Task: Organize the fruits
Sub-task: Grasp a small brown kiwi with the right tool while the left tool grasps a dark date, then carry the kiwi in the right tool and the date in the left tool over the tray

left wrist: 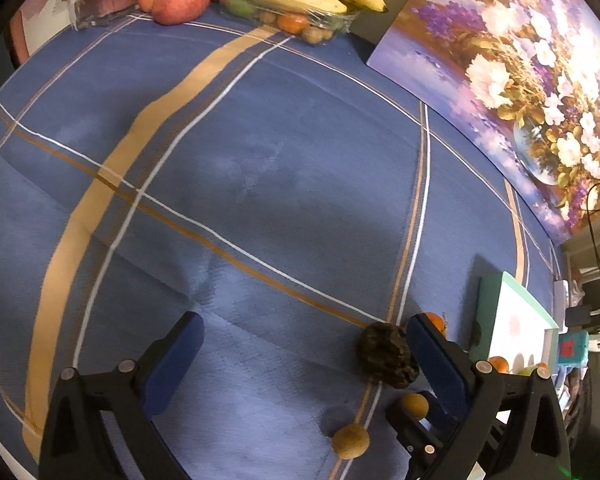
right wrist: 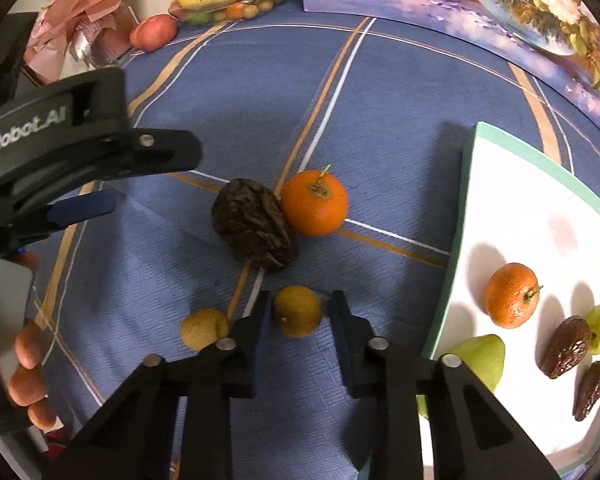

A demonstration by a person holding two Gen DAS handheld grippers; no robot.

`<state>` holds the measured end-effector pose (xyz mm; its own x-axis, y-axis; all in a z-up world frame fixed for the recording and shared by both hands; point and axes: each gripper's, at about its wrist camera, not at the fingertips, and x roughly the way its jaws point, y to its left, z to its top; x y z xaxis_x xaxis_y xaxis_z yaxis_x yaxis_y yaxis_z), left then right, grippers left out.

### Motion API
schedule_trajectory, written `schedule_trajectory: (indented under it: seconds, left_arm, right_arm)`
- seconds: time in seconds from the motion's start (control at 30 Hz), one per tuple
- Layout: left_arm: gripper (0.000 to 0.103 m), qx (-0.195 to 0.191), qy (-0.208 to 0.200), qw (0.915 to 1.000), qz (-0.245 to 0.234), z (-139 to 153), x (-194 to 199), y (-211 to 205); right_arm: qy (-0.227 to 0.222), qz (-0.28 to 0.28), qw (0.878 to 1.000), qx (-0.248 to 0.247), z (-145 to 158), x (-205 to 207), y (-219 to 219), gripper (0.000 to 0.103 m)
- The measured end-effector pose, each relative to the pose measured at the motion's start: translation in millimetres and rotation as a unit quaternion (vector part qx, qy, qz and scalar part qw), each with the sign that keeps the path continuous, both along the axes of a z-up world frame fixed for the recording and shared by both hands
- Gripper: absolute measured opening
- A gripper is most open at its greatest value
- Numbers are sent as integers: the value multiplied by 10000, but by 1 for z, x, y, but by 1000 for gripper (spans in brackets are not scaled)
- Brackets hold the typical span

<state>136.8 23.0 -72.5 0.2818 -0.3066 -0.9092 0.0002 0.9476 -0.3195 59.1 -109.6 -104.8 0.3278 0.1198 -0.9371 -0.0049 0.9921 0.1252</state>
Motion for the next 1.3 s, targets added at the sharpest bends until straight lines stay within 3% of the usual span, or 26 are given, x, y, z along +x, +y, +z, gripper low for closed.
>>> schedule_trajectory:
  seconds: [0.13, 0.5, 0.67, 0.93, 1.3]
  left_arm:
    - [101, -103, 32, 9999, -69, -1, -1, -6]
    - [75, -515, 249, 9975, -410, -8, -2, -33]
    - [46, -800, 445, 9949, -424, -17, -1, -41]
    - [43, -933, 419, 9942, -321, -14, -1, -36]
    - [42, -1112, -69, 9932, -326, 21, -6, -25]
  right_arm:
    - [5, -17, 10000, 11, 1, -2, -5, 25]
    - [-253, -396, 9988, 96, 28, -26, -47, 25]
    - [-437, -524, 9976, 93, 40, -38, -55, 25]
    - [-531, -644, 9964, 139, 46, -49, -65, 25]
    - [-849, -988, 9912, 231, 61, -52, -80, 25]
